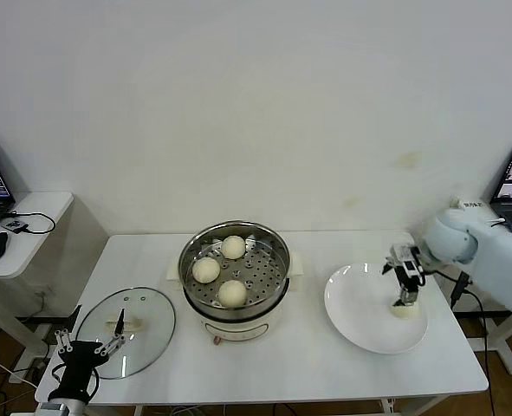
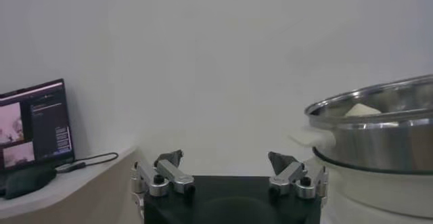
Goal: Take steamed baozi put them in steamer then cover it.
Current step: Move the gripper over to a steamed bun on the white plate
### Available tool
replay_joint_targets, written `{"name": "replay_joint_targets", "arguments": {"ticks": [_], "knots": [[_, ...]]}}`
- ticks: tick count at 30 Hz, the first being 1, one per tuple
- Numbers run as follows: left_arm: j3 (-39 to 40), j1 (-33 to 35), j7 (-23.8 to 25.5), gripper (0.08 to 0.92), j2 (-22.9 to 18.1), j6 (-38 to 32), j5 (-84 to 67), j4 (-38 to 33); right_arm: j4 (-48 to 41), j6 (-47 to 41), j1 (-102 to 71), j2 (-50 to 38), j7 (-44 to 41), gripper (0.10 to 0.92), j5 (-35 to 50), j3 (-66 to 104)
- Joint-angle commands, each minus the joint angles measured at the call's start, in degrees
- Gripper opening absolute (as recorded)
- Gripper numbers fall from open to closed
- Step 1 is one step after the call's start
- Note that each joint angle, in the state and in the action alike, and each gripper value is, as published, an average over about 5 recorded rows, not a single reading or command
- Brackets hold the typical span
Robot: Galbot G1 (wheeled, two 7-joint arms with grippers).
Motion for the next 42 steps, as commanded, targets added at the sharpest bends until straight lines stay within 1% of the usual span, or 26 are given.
{"name": "replay_joint_targets", "arguments": {"ticks": [1, 16, 23, 26, 36, 42], "knots": [[-0.19, 0.31, 0.0, 0.823, 0.06, 0.02, 0.0, -0.08, -5.36, 0.87, -13.29, -1.06, -0.19, 0.823, -8.86, 11.2], [-0.25, 0.45, 0.0, 0.823, -0.08, 0.16, 0.45, 0.21, -12.73, 3.14, -16.2, 5.32, 2.67, 0.823, -13.25, 15.38], [-0.29, 0.28, 0.02, 0.823, -0.14, 0.18, 0.45, 0.27, -14.37, 3.06, -15.82, 7.57, 3.43, 0.819, -13.88, 15.44], [-0.34, 0.25, 0.04, 0.823, -0.12, 0.19, 0.43, 0.31, -14.38, 2.79, -15.82, 7.81, 3.13, 0.795, -13.96, 15.2], [-0.43, 0.12, 0.02, 0.823, -0.1, 0.19, 0.41, 0.44, -13.96, 2.46, -15.38, 7.53, 2.4, 0.632, -14.02, 15.11], [-0.43, 0.01, 0.04, 0.823, -0.16, 0.19, 0.41, 0.41, -11.72, 1.74, -13.55, 6.34, 1.23, 0.583, -12.4, 14.41]]}}
